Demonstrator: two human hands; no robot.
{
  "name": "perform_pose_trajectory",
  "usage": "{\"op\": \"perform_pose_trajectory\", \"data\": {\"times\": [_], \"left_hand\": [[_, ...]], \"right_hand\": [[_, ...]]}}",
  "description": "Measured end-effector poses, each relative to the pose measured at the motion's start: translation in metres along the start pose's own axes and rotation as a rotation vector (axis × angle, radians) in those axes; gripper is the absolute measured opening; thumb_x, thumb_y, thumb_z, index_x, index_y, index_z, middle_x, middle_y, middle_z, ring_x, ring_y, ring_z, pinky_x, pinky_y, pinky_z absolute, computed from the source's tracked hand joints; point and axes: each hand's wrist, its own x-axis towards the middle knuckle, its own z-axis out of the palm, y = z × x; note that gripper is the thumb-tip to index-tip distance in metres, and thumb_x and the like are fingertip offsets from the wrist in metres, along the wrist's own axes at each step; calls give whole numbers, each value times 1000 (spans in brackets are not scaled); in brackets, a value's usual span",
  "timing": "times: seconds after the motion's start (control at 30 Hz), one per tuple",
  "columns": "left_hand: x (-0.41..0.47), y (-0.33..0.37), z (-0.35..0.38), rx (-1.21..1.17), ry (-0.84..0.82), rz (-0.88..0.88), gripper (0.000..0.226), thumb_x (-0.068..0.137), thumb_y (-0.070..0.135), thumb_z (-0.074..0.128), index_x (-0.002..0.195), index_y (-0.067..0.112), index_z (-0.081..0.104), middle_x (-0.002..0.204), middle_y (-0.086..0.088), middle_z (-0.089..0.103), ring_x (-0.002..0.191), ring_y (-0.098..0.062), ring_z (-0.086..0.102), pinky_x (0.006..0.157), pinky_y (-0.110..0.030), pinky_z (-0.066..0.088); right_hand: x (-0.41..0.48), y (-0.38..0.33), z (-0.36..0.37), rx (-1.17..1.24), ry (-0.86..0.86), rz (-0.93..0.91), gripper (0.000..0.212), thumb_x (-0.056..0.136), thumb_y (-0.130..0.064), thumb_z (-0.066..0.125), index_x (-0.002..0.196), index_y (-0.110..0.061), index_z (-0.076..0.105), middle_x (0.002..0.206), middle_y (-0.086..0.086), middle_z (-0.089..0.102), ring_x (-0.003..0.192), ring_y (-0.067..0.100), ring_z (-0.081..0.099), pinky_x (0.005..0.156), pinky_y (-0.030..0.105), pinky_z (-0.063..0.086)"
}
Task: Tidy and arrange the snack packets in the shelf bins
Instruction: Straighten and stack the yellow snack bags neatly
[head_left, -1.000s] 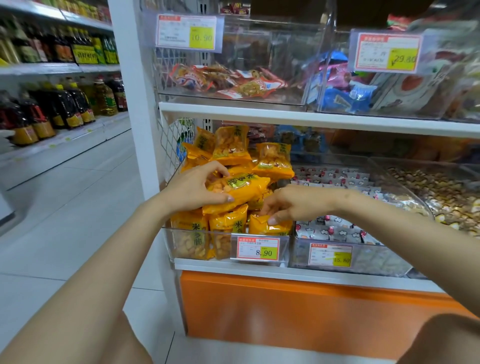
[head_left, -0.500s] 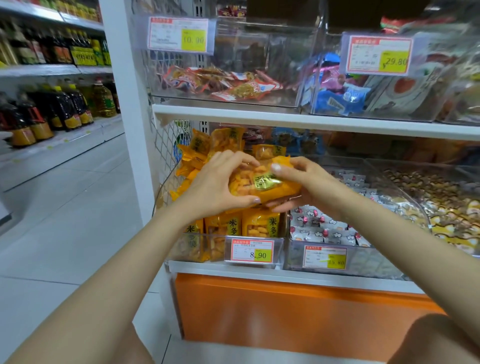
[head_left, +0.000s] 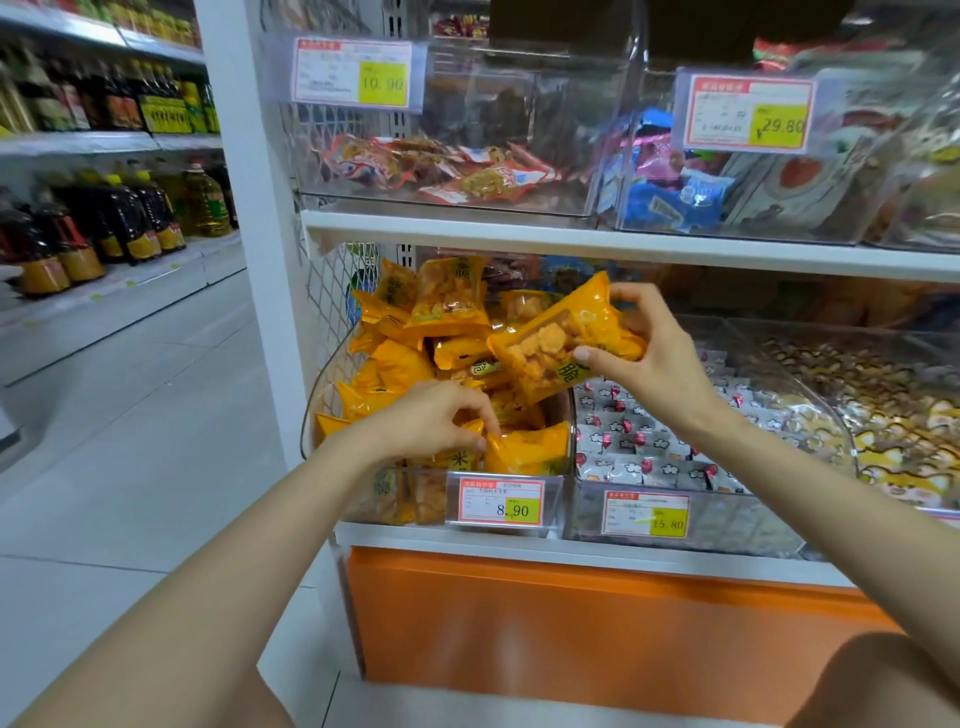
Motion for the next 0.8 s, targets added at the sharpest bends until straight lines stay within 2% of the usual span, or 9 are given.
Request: {"op": "perform_pose_trajectory", "data": {"times": [0.1, 0.2, 0.3, 0.37, 0.47, 0.53, 0.6, 0.7, 0.8], "left_hand": [[-3, -3, -3, -79, -29, 61, 17, 88, 16, 63, 103, 19, 69, 88, 12, 57, 89, -10, 51, 77, -26, 40], [-7, -11, -10, -190, -51, 89, 17, 90, 17, 60, 105, 18, 68, 103, 7, 66, 99, -6, 58, 85, -21, 45], [-9, -21, -18, -272, 244, -32, 9, 89, 15, 61, 98, 17, 63, 101, 2, 65, 90, -14, 64, 75, -32, 53], [-5, -30, -19, -37, 373, -113, 20, 85, 21, 67, 104, 17, 60, 106, -2, 64, 89, -16, 62, 75, -34, 51], [0, -40, -12, 159, 192, -189, 52, 79, 40, 70, 125, 25, 50, 115, -4, 54, 105, -19, 52, 85, -32, 42], [4, -45, -10, 147, 97, -211, 62, 78, 47, 68, 132, 29, 44, 120, -5, 51, 110, -21, 47, 89, -32, 40], [7, -48, -13, 140, 49, -204, 63, 79, 49, 66, 134, 30, 42, 120, -7, 52, 112, -21, 44, 90, -32, 39], [8, -44, -17, 144, 13, -199, 51, 89, 46, 53, 135, 27, 42, 119, -9, 54, 117, -24, 41, 91, -32, 34], [13, -34, -16, 306, 55, -182, 44, 94, 41, 48, 135, 24, 47, 127, -5, 54, 121, -23, 37, 97, -35, 31]], "right_hand": [[5, 4, 10, -268, -107, -117, 55, 77, -19, 76, 126, -22, 52, 111, -5, 54, 102, 12, 53, 81, 8, 38], [13, 4, 20, -400, -252, -164, 57, 78, -20, 75, 130, -24, 54, 108, -4, 48, 101, 13, 49, 84, 19, 36], [22, -2, 23, -450, -307, -151, 55, 78, -22, 75, 128, -25, 51, 123, 0, 54, 88, 16, 54, 83, 29, 41], [25, -6, 25, -478, -344, -132, 50, 78, -22, 75, 121, -24, 49, 129, 1, 54, 75, 16, 57, 78, 32, 44], [24, -2, 32, -564, -399, -195, 47, 72, -18, 79, 111, -22, 53, 113, 0, 61, 86, 17, 58, 77, 34, 46], [22, 4, 37, -635, -433, -229, 45, 69, -21, 82, 107, -20, 57, 89, -3, 64, 74, 11, 54, 75, 30, 41], [23, 9, 39, -713, -467, -227, 43, 71, -30, 80, 107, -22, 58, 75, -8, 56, 70, 6, 46, 83, 29, 35], [27, 13, 43, -842, -568, -208, 36, 78, -40, 72, 109, -27, 59, 94, -7, 60, 98, 14, 48, 94, 28, 24], [29, 14, 45, -866, -634, -205, 30, 81, -38, 68, 110, -29, 63, 104, -8, 61, 111, 13, 47, 97, 28, 20]]}}
